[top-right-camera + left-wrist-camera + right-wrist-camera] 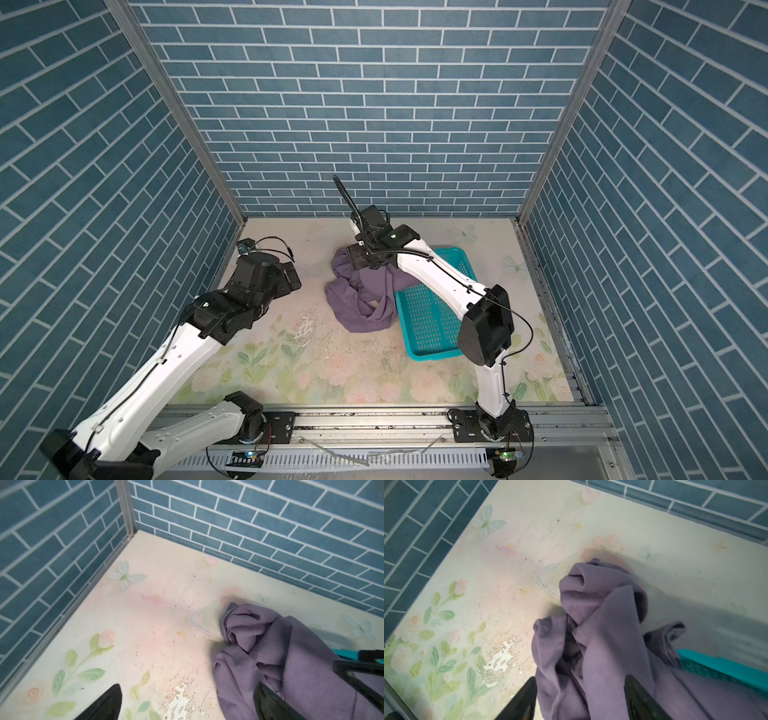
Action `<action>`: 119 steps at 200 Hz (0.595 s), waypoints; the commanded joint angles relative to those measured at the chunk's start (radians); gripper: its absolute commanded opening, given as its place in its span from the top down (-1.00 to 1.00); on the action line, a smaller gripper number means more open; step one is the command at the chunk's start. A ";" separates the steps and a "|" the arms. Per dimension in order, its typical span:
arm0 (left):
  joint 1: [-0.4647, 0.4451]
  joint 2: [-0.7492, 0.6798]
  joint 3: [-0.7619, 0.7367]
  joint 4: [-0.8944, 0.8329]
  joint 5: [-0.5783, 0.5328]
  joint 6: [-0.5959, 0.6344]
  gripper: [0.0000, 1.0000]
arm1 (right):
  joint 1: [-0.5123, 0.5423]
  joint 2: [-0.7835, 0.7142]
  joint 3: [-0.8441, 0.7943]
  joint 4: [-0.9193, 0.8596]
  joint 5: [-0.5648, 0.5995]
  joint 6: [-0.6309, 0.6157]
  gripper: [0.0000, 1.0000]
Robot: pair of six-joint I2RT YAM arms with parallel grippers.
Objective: Fold and stack the trousers
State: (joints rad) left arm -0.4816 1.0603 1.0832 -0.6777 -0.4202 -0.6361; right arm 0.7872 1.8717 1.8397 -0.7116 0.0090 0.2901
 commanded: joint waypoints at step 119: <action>-0.269 0.686 0.334 0.228 0.398 0.066 -0.99 | -0.357 -0.700 -0.849 -0.006 -0.005 0.192 -0.42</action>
State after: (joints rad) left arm -0.7372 1.6863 1.4017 -0.4553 -0.0441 -0.5537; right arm 0.4377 1.1870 1.0382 -0.7040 0.0261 0.4458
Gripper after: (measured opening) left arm 0.994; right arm 0.713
